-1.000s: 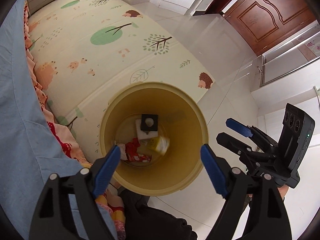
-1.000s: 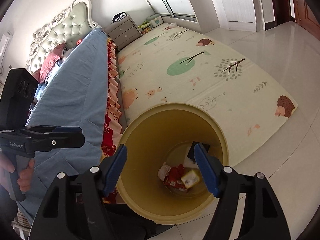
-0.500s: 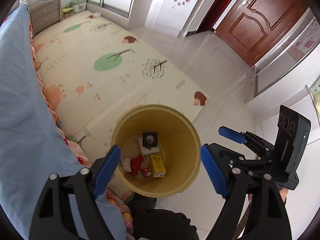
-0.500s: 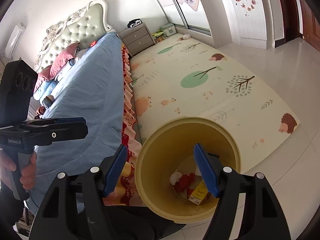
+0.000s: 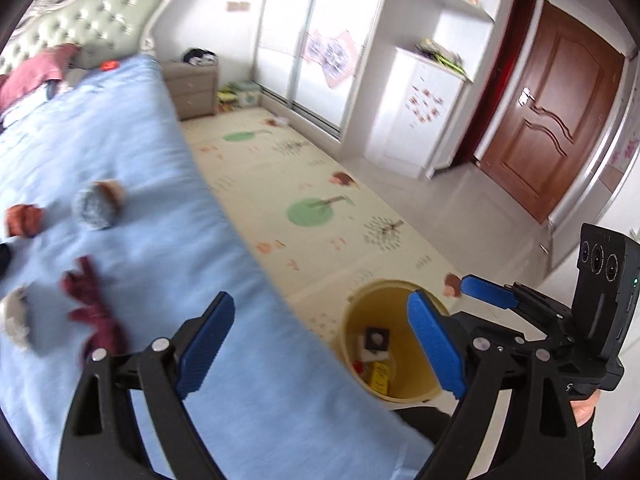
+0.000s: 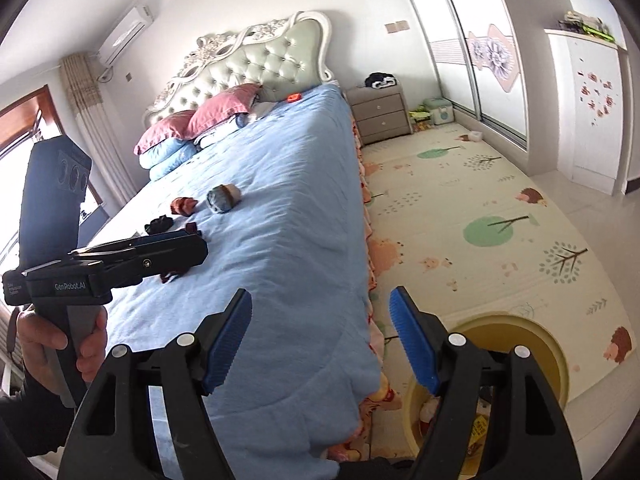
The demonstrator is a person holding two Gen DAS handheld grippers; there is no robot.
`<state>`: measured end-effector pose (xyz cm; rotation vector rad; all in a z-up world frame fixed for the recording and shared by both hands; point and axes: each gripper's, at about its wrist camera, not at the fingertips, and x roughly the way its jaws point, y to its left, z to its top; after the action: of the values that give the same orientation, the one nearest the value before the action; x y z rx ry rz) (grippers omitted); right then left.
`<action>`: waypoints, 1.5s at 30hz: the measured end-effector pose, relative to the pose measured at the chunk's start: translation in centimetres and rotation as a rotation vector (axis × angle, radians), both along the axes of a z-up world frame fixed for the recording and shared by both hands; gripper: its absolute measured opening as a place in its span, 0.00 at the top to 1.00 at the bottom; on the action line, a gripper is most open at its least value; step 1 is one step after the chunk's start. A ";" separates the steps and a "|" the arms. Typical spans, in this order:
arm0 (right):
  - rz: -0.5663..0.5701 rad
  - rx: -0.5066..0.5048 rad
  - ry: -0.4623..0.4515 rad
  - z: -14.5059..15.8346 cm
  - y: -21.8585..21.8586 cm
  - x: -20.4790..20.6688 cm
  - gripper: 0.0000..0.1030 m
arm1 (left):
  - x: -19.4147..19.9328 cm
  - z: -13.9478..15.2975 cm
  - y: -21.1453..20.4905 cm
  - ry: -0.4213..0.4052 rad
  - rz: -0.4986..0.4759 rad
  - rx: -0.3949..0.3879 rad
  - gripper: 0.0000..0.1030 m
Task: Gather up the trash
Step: 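Move both tools back toward the bed, then grasp the dark red ribbon with the right gripper while the left gripper grasps the white tissue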
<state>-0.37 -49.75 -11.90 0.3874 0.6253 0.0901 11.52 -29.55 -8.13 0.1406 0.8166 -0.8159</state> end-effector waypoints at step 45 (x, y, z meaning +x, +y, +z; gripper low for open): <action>0.242 -0.220 0.150 0.7 21.8 17.6 0.40 | 8.6 -1.5 25.6 -0.107 0.555 -0.027 0.04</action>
<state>17.19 -27.95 -11.17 0.1050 0.8199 0.2226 20.08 -3.99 -9.64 -0.0665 0.6953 -0.2926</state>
